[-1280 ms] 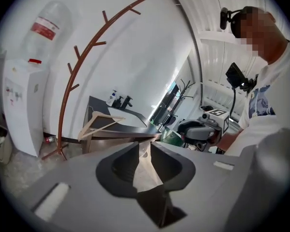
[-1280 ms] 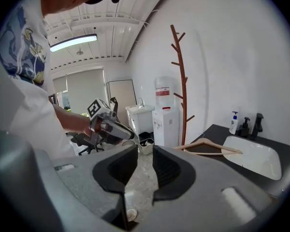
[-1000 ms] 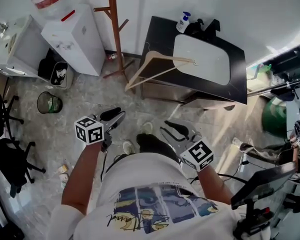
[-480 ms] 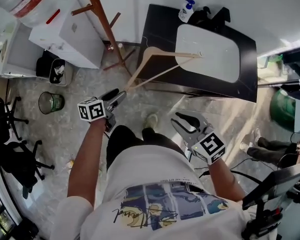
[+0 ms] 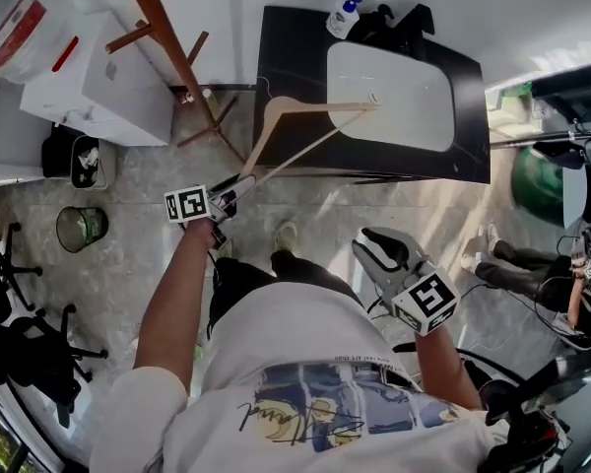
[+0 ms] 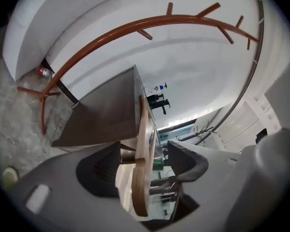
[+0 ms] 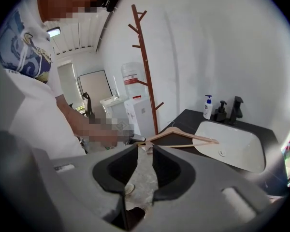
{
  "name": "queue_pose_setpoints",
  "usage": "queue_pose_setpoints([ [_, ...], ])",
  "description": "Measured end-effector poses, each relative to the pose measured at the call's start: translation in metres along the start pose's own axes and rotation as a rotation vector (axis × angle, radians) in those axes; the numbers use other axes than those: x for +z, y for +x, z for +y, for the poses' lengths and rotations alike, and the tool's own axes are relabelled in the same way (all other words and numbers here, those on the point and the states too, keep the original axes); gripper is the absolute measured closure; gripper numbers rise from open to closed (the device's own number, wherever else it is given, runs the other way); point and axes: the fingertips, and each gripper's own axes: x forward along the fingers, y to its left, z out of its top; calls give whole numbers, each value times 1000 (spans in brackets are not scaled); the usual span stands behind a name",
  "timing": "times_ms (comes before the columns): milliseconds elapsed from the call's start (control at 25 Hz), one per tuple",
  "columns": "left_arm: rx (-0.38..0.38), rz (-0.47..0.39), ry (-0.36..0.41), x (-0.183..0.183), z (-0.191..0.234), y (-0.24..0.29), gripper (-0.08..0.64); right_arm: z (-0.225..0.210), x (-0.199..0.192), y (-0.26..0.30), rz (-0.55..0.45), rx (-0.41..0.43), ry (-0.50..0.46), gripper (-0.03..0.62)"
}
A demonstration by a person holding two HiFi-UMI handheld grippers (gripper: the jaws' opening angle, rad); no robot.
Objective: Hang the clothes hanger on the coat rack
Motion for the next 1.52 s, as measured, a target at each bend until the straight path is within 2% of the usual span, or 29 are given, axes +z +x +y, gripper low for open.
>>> queue_pose_setpoints([
  [200,-185,-56,-152,-2,-13,14,313,13,-1,3,45,-37,0,495],
  [320,-252,-82,-211,-2,-21,20,466,17,1,3,65,-48,-14,495],
  [360,-281,-93,-231,0,-26,21,495,18,1,3,72,-50,-19,495],
  [480,-309,-97,-241,0,-32,22,518,20,4,3,78,-59,-36,495],
  [640,-209,-58,-110,-6,-18,18,529,19,11,4,67,-69,-60,495],
  [880,-201,-7,91,2,-46,3,534,22,21,14,45,-55,-85,495],
  [1240,-282,23,356,34,-151,-66,534,45,50,36,-39,-25,-108,495],
  [1520,-253,46,604,86,-219,-133,534,71,64,63,-93,-4,-108,495],
])
